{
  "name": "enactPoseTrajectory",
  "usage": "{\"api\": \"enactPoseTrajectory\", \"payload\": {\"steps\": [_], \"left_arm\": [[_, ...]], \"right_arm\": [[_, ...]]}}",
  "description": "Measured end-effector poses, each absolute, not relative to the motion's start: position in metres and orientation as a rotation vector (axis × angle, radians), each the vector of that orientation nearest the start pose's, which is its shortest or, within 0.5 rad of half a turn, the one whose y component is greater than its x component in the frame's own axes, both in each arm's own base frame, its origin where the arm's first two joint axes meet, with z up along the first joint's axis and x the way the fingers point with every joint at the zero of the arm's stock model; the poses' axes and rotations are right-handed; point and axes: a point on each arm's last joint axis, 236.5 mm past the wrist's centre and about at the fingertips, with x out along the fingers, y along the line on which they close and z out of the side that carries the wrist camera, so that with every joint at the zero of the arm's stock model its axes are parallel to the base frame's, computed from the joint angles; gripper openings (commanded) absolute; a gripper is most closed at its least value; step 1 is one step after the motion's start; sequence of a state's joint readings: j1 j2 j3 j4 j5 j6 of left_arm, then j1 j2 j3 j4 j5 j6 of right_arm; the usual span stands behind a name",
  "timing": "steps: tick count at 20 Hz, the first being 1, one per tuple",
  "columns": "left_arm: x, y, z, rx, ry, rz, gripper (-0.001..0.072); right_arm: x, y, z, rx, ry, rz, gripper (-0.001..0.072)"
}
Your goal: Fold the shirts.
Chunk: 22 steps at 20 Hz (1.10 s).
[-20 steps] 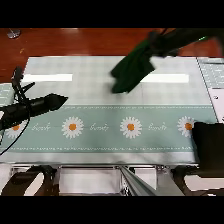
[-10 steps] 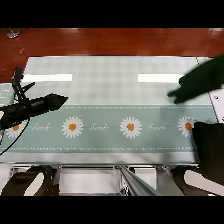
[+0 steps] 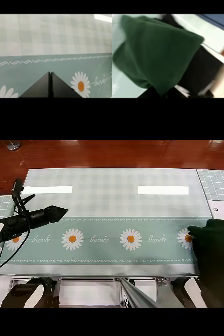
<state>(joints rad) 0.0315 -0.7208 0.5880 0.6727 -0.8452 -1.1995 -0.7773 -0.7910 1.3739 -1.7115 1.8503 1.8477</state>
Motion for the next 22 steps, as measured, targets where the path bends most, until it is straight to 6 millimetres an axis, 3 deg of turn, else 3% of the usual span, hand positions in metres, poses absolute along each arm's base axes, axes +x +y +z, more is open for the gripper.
{"api": "enactPoseTrajectory", "payload": {"steps": [1,2,3,4,7,9,11,12,13,15,16,18,20,22], "left_arm": [[0.312,-0.129,0.073,-0.543,0.806,-0.448,0.0026],[0.312,-0.129,0.073,-0.542,0.805,-0.448,0.0026],[0.312,-0.129,0.073,-0.541,0.805,-0.449,0.0026],[0.312,-0.129,0.073,-0.541,0.805,-0.449,0.0025],[0.312,-0.129,0.073,-0.534,0.804,-0.452,0.0025],[0.315,-0.127,0.075,-0.529,0.791,-0.445,0.0025],[0.326,-0.123,0.09,-0.52,0.748,-0.438,0.0024],[0.334,-0.122,0.104,-0.512,0.72,-0.442,0.0024],[0.342,-0.121,0.122,-0.502,0.688,-0.451,0.0023],[0.361,-0.126,0.169,-0.468,0.623,-0.495,0.0024],[0.371,-0.13,0.196,-0.439,0.587,-0.523,0.0023],[0.382,-0.139,0.232,-0.375,0.557,-0.564,0.0023],[0.391,-0.143,0.236,-0.298,0.584,-0.554,0.0023],[0.394,-0.14,0.197,-0.231,0.696,-0.502,0.0024]], "right_arm": [[0.102,-0.172,0.179,0.669,1.131,-1.059,0.0141],[0.078,-0.173,0.172,0.678,1.138,-1.137,0.0301],[0.058,-0.174,0.167,0.686,1.137,-1.208,0.0536],[0.044,-0.172,0.161,0.698,1.142,-1.258,0.0628],[0.028,-0.174,0.145,0.714,1.146,-1.317,0.0627],[0.042,-0.183,0.144,0.713,1.105,-1.279,0.0582],[0.079,-0.198,0.155,0.717,1.002,-1.173,0.0205],[0.11,-0.204,0.165,0.726,0.927,-1.078,0.0033],[0.149,-0.205,0.179,0.731,0.85,-0.948,0.0036],[0.241,-0.18,0.22,0.707,0.694,-0.589,0.0036],[0.286,-0.154,0.244,0.667,0.63,-0.398,0.0036],[0.346,-0.085,0.264,0.564,0.608,-0.091,0.0036],[0.381,-0.016,0.239,0.43,0.708,0.095,0.0036],[0.396,0.042,0.176,0.314,0.875,0.177,0.0036]]}}
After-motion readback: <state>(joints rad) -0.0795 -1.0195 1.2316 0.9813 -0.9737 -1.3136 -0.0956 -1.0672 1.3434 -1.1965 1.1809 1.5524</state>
